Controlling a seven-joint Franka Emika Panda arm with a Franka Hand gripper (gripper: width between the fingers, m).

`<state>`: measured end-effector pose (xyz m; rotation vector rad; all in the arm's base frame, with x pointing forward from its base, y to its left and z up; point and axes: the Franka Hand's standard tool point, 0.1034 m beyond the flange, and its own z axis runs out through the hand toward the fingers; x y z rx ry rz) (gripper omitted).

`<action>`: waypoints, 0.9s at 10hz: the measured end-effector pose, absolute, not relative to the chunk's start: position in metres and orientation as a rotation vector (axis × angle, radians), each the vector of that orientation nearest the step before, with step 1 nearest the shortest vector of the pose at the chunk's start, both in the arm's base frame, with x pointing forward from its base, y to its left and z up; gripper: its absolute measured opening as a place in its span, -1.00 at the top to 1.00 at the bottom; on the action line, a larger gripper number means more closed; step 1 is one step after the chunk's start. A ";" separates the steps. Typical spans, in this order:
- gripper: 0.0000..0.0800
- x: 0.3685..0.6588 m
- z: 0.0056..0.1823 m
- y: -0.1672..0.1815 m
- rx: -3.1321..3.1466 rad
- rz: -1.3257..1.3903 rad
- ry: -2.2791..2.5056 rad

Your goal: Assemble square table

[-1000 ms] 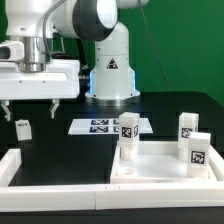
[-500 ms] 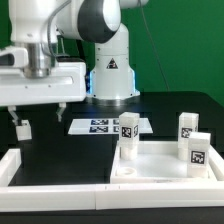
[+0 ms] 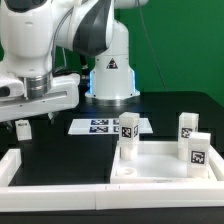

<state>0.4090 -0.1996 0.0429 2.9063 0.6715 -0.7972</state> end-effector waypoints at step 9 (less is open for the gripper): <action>-0.62 0.388 0.027 -0.234 2.629 -1.321 0.652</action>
Offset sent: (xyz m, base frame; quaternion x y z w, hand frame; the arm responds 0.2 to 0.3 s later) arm 0.0000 0.0000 0.0000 0.0000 -0.1938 0.0000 0.9810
